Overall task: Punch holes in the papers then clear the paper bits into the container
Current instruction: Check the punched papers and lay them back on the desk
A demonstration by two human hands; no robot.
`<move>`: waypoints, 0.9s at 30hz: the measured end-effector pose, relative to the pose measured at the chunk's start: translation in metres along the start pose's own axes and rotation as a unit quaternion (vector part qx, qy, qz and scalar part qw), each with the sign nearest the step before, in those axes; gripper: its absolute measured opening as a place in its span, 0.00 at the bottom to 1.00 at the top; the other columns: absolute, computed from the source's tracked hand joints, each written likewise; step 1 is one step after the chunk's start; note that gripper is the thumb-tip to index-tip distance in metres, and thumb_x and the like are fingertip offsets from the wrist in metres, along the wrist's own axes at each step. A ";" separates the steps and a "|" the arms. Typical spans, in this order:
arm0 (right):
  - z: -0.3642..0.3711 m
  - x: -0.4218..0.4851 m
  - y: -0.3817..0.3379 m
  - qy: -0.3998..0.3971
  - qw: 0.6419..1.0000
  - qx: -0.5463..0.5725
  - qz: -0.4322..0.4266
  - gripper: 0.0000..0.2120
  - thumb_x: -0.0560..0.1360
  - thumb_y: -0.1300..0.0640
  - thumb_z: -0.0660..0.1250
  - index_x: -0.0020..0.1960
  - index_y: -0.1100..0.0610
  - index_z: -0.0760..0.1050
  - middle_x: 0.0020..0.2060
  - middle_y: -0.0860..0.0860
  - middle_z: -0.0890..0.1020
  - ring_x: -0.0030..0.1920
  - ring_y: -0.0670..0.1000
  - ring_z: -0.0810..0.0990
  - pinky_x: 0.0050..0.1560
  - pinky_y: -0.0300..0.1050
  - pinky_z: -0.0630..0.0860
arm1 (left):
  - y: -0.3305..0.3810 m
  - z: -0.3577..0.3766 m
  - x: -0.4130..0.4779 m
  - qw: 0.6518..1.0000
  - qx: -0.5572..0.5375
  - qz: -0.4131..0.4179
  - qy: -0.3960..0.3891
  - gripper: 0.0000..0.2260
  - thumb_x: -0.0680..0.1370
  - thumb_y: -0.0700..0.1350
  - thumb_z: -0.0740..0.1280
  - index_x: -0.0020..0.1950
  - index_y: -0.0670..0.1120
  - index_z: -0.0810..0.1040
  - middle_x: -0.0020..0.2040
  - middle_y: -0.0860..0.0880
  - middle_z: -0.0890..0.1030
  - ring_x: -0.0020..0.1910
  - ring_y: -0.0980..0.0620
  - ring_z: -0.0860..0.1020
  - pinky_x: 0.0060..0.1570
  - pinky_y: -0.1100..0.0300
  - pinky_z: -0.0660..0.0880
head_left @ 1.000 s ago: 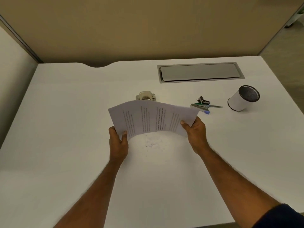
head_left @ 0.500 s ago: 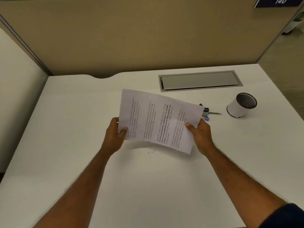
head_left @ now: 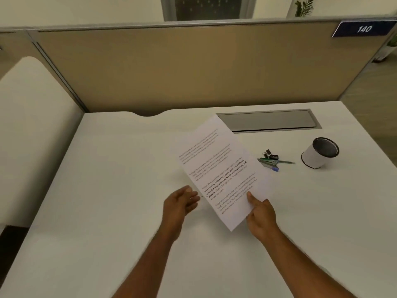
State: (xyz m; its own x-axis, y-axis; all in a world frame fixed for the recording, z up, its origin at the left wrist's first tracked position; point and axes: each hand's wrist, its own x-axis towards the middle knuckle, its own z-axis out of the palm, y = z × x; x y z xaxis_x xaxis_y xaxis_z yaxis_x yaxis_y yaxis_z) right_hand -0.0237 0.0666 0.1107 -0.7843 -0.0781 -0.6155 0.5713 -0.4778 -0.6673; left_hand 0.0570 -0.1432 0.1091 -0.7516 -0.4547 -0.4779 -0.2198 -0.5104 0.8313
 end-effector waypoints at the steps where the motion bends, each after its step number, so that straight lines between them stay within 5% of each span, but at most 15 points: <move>1: 0.001 -0.002 0.004 0.004 1.000 0.007 0.003 0.19 0.77 0.65 0.64 0.68 0.59 0.72 0.62 0.57 0.79 0.63 0.59 0.77 0.58 0.54 0.76 | -0.006 0.004 -0.006 1.000 0.019 0.016 0.008 0.10 0.78 0.45 0.70 0.57 0.43 0.80 0.47 0.45 0.86 0.48 0.46 0.85 0.43 0.60 0.80; 16: 0.010 -0.017 0.033 -0.068 0.997 0.022 0.034 0.21 0.76 0.67 0.64 0.68 0.58 0.72 0.62 0.57 0.79 0.63 0.57 0.77 0.60 0.52 0.78 | 0.000 -0.016 -0.005 0.986 0.149 0.067 0.047 0.05 0.79 0.42 0.69 0.48 0.43 0.85 0.41 0.49 0.87 0.40 0.51 0.85 0.40 0.63 0.80; 22: 0.011 -0.004 0.020 -0.074 0.993 -0.025 0.087 0.20 0.68 0.50 0.70 0.57 0.59 0.78 0.52 0.57 0.83 0.50 0.55 0.81 0.50 0.50 0.80 | 0.030 -0.072 -0.002 0.977 0.194 0.084 0.010 0.06 0.79 0.41 0.68 0.48 0.48 0.84 0.43 0.51 0.87 0.42 0.52 0.85 0.40 0.65 0.80; 27: 0.051 0.008 0.026 -0.194 0.950 -0.192 0.149 0.20 0.74 0.45 0.66 0.57 0.59 0.78 0.50 0.57 0.84 0.50 0.55 0.82 0.57 0.51 0.76 | 0.054 -0.136 -0.002 0.971 0.230 0.057 -0.018 0.06 0.79 0.40 0.68 0.51 0.44 0.84 0.45 0.48 0.87 0.45 0.49 0.85 0.43 0.63 0.81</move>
State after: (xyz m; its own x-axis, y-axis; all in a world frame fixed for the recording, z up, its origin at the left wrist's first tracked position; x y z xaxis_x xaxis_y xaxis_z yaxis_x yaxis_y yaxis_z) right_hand -0.0276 0.0092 0.1094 -0.5611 -0.5126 -0.6500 0.7703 -0.0358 -0.6367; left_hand 0.1309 -0.2689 0.1163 -0.8075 -0.4586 -0.3711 -0.3818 -0.0733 0.9213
